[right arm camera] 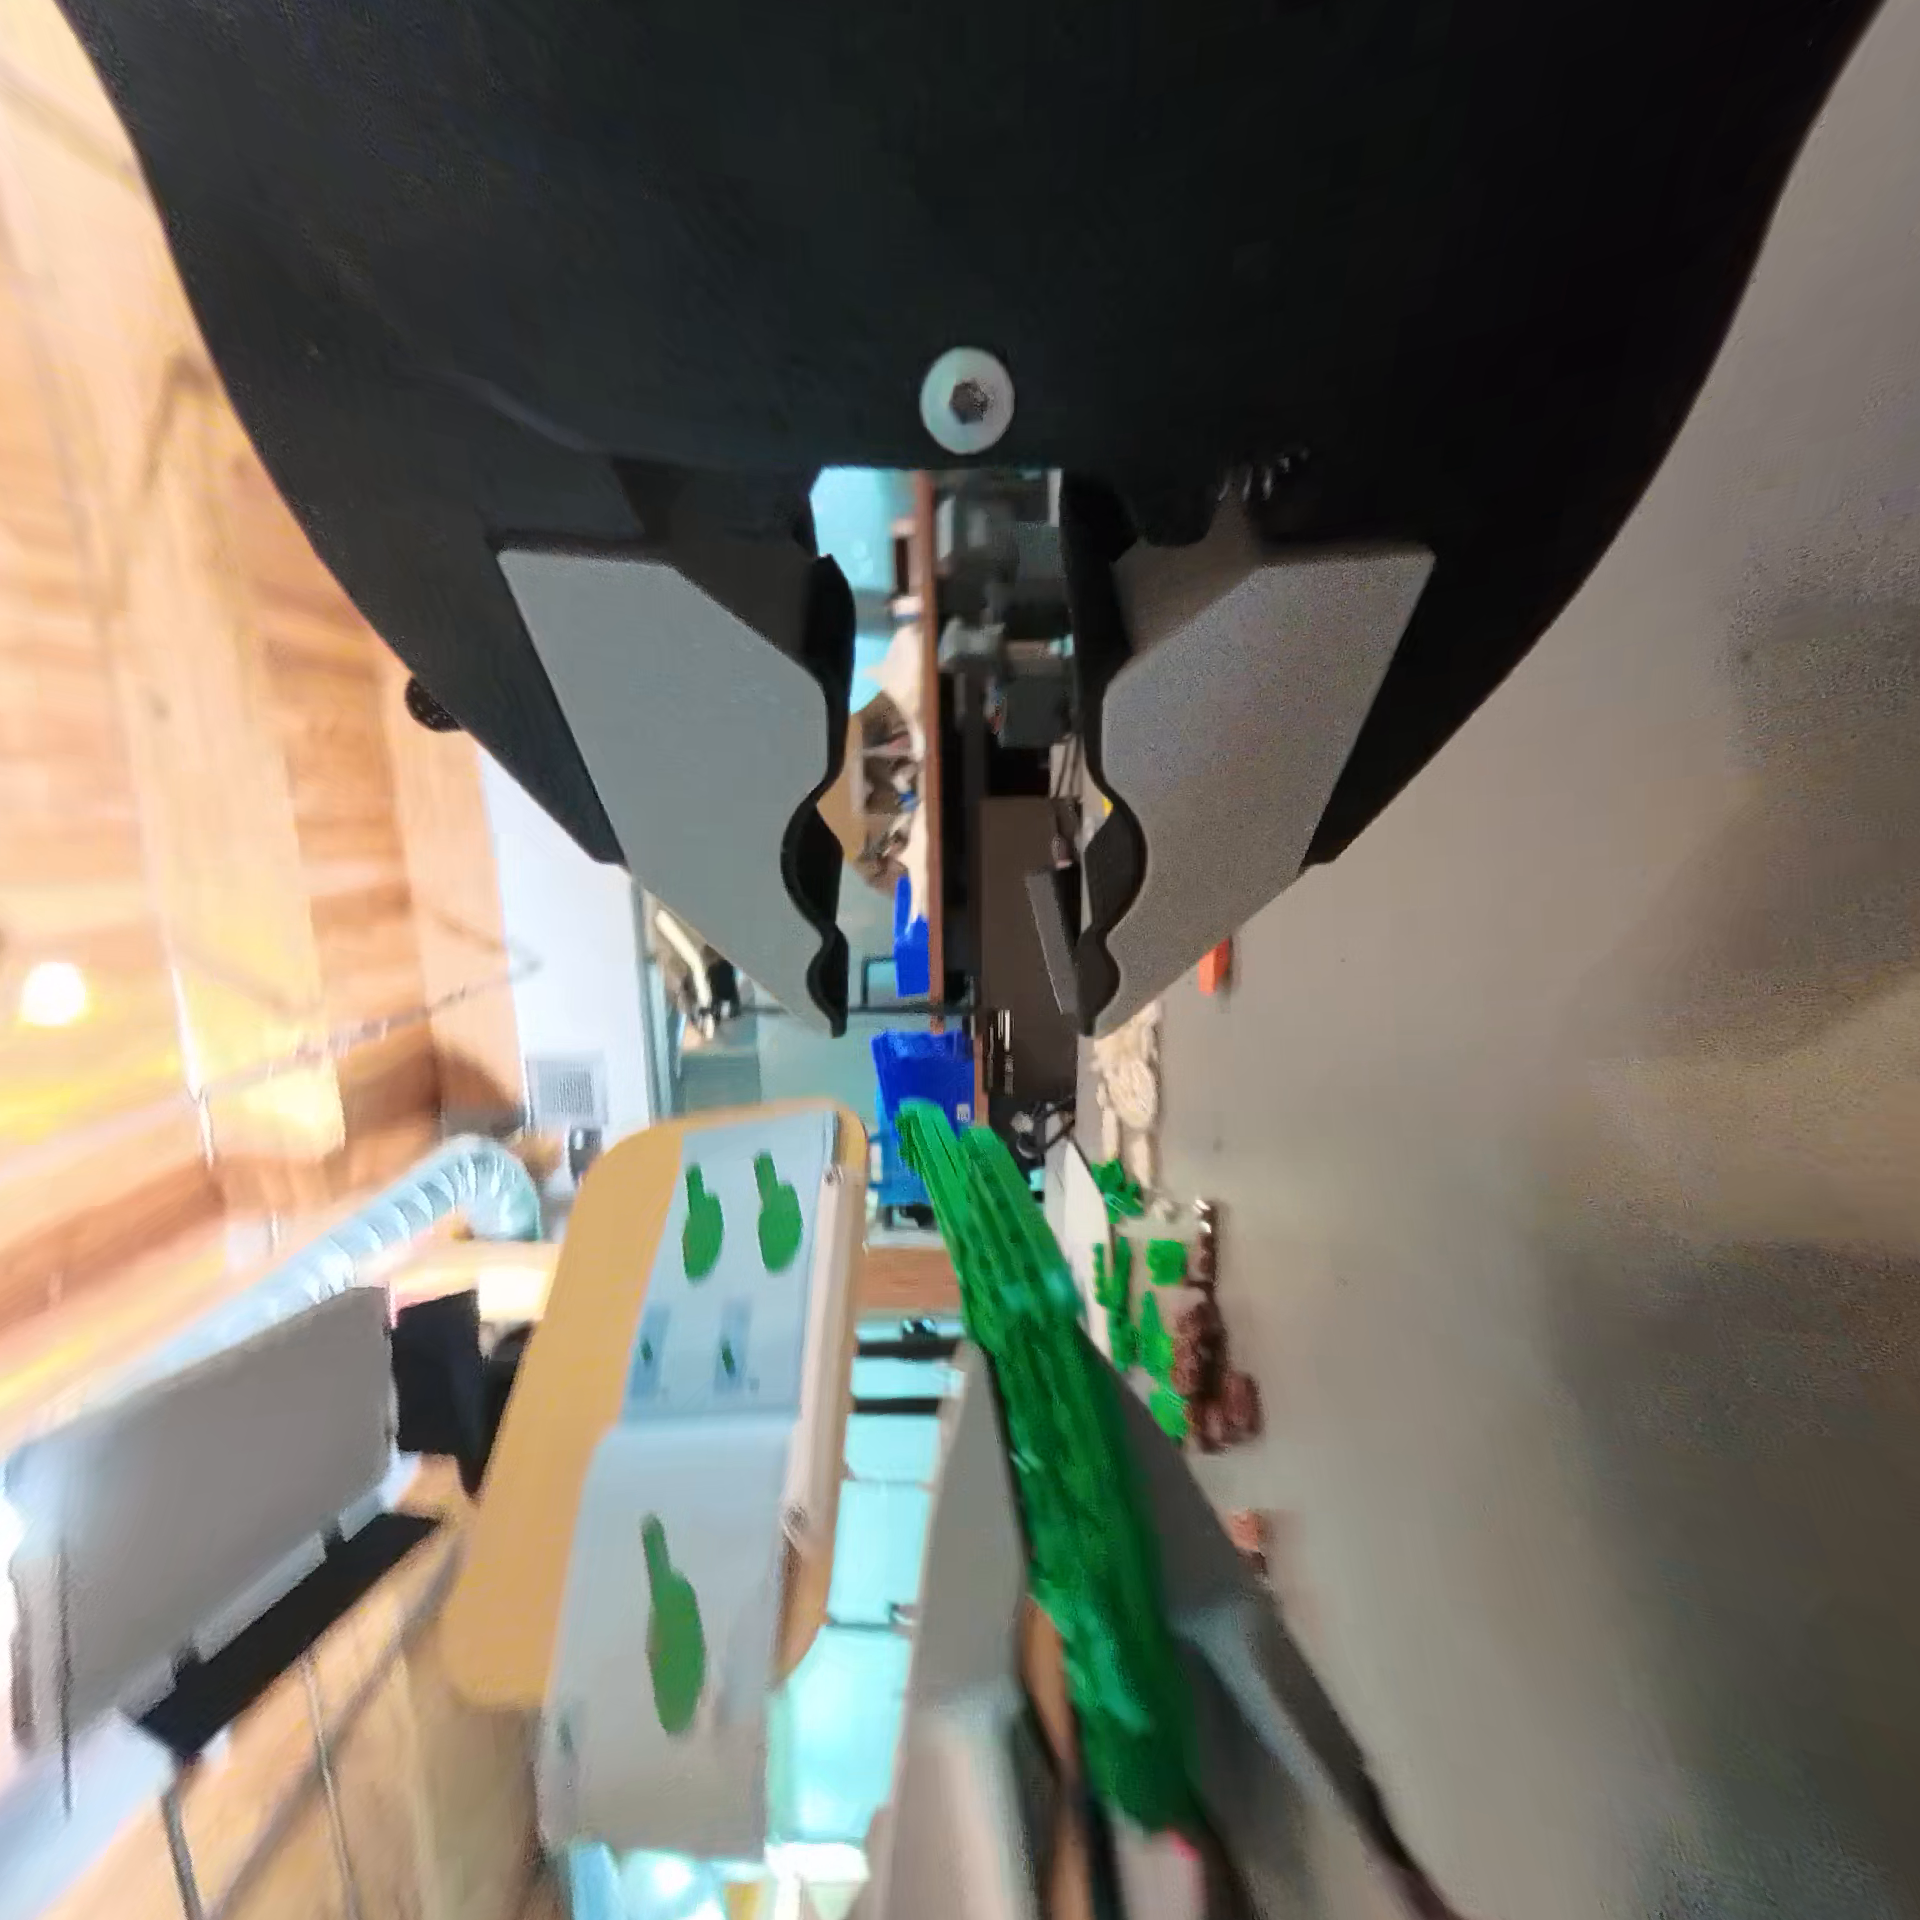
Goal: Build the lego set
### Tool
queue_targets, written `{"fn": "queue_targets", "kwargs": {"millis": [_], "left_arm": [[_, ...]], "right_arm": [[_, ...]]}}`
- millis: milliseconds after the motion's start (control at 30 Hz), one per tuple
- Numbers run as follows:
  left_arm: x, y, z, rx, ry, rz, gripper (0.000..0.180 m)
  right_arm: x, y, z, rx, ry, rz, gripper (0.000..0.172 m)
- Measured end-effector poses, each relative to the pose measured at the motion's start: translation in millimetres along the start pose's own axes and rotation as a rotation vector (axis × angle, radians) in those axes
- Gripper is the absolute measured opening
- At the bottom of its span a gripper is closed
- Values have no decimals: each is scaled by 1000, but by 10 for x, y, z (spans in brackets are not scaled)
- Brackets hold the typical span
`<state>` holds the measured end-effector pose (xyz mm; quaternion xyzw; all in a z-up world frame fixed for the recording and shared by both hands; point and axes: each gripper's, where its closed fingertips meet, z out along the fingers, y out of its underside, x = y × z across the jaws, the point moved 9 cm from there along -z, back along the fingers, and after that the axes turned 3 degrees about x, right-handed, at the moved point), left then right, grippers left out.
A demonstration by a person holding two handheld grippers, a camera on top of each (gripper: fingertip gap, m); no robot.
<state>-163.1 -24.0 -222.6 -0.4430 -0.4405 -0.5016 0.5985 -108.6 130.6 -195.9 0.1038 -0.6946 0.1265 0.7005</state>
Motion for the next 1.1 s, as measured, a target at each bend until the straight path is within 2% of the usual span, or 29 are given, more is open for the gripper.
{"fn": "queue_targets", "kwargs": {"millis": [67,133,200,300,367,567,867,1100], "left_arm": [[23,-29,9,9,14,46,6],[48,-43,29,20,20,114,5],[78,-47,59,36,23,213,5],[102,-12,111,10,12,308,5],[114,19,131,-10,4,347,5],[144,91,157,-47,-17,439,5],[145,129,178,-77,-33,472,5],[134,144,195,-106,-32,464,5]], "right_arm": [[49,97,-100,9,51,171,43],[107,109,-177,82,46,366,43],[185,72,-225,204,-20,591,42],[327,31,-263,399,-152,925,27],[396,51,-250,411,-236,1026,22],[425,59,-188,274,-373,973,11],[411,19,-140,261,-412,930,12],[427,17,-168,245,-437,884,7]]}}
